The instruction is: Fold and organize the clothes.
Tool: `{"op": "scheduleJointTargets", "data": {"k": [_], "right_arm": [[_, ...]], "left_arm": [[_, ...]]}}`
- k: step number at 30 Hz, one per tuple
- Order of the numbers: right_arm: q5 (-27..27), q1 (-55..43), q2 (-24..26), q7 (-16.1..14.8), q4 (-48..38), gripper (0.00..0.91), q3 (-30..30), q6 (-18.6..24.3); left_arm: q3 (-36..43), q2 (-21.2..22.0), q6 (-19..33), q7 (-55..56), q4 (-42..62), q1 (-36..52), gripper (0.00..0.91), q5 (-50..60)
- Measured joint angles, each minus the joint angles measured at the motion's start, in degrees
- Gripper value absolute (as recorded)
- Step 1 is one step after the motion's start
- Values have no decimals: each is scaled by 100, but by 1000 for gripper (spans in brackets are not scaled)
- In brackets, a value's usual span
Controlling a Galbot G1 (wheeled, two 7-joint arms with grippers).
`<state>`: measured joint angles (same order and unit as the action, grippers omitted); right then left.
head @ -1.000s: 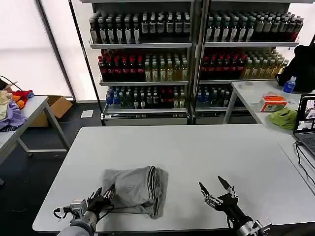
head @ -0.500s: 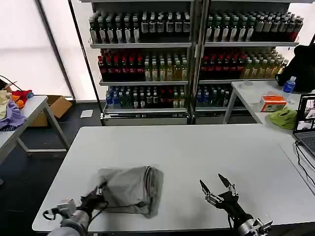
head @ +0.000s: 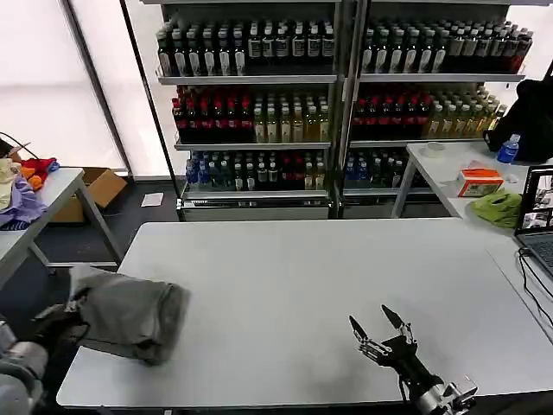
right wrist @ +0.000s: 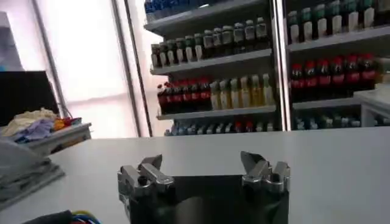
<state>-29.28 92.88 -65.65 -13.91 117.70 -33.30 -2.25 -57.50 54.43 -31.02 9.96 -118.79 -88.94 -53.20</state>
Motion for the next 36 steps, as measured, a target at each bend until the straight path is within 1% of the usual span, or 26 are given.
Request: {"op": "scheduleJointTargets", "data": {"k": [2,5,9,12,16,23,29,30,31,32,33,36], "right_arm": [[-1,16,-2,0,0,907,-15,14],[-1,40,-19,0,0,907,-18,32],[10,56,-57,-1,14,907,-13,36],[12,62,-81,2,34,907,-21,34],[14,90,-113,13,92,907,-53,6],[32,183,-129,88,210,907,-75,-84],[-23,250,-130,217,367,907,-2,-331],[-48,248,-122,239,396,907,11,-380],[-72,243,-113,264,419,907,27,-428],[-104,231,-97,298,452,907,56,-489],[-132,215,-84,332,481,907,80,-545],[-217,146,-45,465,553,907,188,-721]], "left_arm": [[-165,-204,-37,-4,-18,-8,20,-98],[-260,-398,-81,12,-118,9,20,-211],[-144,-481,-117,31,-354,37,20,-309],[185,-449,-132,107,-572,109,20,-372],[941,-297,-148,240,-712,313,20,-376],[2673,176,-149,562,-648,961,30,-314],[3892,696,-144,696,-381,1517,30,-126],[4060,775,-145,708,-344,1599,50,-105],[4215,850,-144,716,-307,1678,50,-83],[4380,927,-143,722,-267,1765,826,-59],[4514,994,-145,722,-228,1839,907,-30],[4780,1181,-163,672,-83,2070,907,39]]}}
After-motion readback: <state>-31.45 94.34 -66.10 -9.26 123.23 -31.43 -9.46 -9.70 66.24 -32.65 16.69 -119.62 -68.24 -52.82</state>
